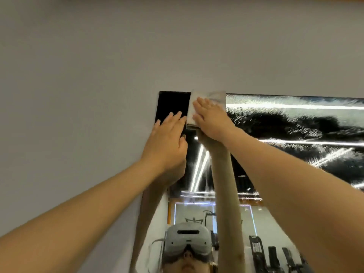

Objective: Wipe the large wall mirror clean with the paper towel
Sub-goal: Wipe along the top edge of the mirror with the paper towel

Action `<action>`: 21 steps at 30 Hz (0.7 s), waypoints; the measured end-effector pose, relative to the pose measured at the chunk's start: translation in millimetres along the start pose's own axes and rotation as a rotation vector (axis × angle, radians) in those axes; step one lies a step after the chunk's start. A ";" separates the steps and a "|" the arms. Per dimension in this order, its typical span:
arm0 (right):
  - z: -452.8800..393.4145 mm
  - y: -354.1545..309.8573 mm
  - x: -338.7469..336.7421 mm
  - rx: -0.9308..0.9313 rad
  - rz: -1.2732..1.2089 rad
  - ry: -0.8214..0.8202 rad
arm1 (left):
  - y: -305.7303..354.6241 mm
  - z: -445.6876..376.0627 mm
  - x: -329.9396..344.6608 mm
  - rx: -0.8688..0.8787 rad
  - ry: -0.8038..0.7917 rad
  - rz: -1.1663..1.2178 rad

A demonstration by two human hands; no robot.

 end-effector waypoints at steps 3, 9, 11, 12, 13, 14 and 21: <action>-3.9 3.1 -7.3 -0.100 -0.101 -0.062 | 16.8 -35.1 26.8 -0.055 -0.134 -0.049; 35.7 60.0 -48.9 -0.139 -0.090 0.159 | 29.8 -52.8 17.5 -0.127 -0.014 -0.367; 51.0 101.1 -53.2 -0.051 0.006 0.196 | 40.8 -64.2 14.4 -0.167 -0.021 -0.467; 57.0 123.0 -51.6 0.004 0.020 0.191 | 47.7 -70.8 15.2 -0.172 -0.043 -0.543; 63.2 144.0 -48.7 0.059 0.035 0.175 | 54.8 -77.0 17.2 -0.167 -0.059 -0.608; 69.6 163.9 -45.1 0.112 0.055 0.153 | 60.4 -82.5 20.7 -0.165 -0.076 -0.652; 94.4 219.9 -24.1 0.188 0.117 0.083 | 71.8 -99.5 44.9 -0.248 -0.041 -0.630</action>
Point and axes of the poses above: each hand's wrist, its own z-axis away from the middle knuckle, its own x-axis out of the palm, y = z × x, the point moved 9 cm from there along -z, towards the middle knuckle, and after that the axes turned 7 degrees about z, right-handed, at the moved point
